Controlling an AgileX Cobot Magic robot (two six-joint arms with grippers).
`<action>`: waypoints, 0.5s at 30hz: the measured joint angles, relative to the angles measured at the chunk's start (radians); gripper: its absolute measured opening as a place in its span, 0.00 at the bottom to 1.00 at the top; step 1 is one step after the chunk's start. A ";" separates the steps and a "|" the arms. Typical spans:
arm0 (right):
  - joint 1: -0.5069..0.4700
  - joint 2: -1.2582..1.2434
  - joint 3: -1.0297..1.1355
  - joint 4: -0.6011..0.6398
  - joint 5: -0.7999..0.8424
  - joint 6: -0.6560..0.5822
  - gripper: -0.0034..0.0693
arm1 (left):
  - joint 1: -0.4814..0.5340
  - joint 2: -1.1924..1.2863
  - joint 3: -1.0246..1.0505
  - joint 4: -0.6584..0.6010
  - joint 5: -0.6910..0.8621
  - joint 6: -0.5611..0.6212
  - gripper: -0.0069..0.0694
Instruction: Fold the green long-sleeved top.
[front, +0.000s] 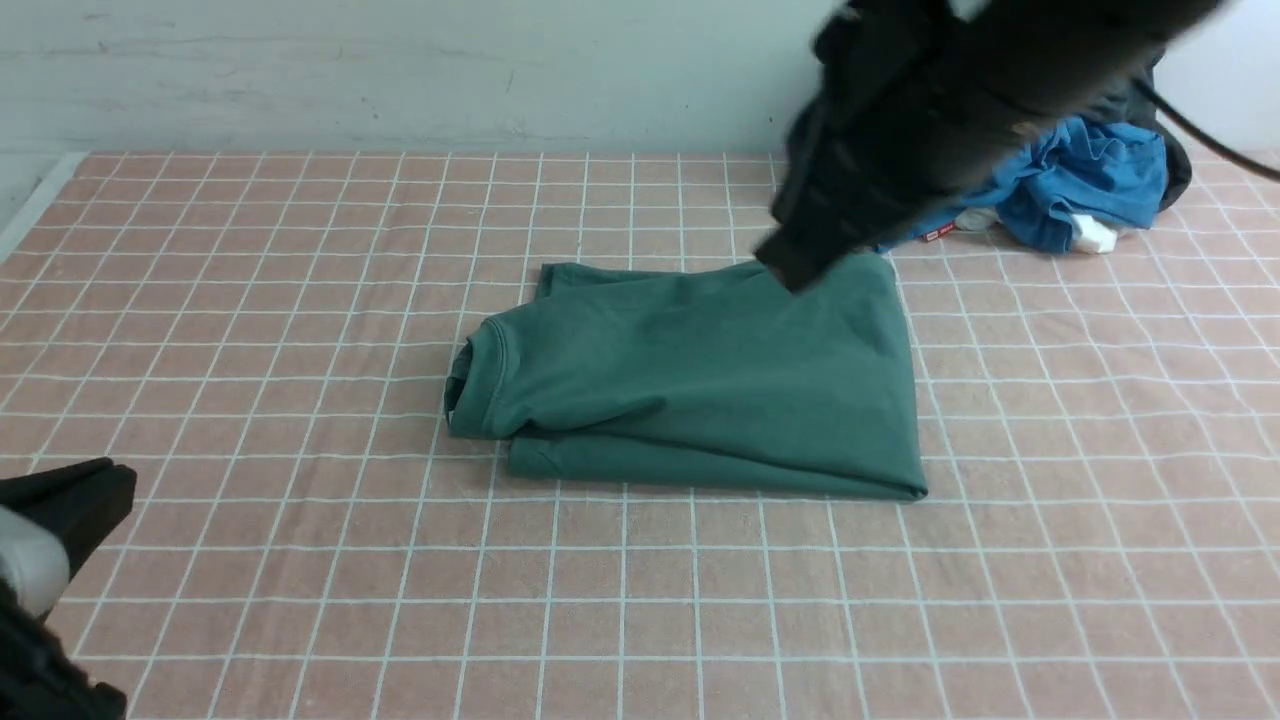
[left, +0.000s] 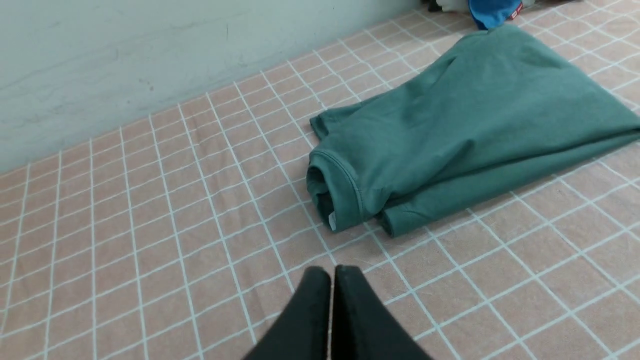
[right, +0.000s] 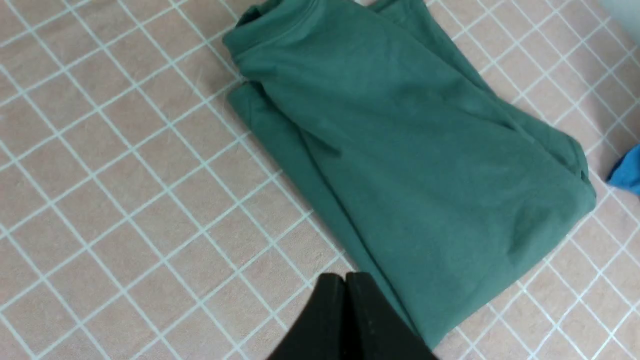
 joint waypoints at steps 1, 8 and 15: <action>0.000 -0.063 0.087 0.001 -0.069 0.012 0.03 | -0.001 -0.014 0.004 0.001 0.003 0.000 0.08; 0.000 -0.506 0.738 0.003 -0.714 0.090 0.03 | -0.001 -0.038 0.005 0.002 0.014 0.000 0.08; 0.000 -0.832 1.265 -0.001 -1.267 0.090 0.03 | -0.001 -0.038 0.005 0.002 0.014 0.000 0.08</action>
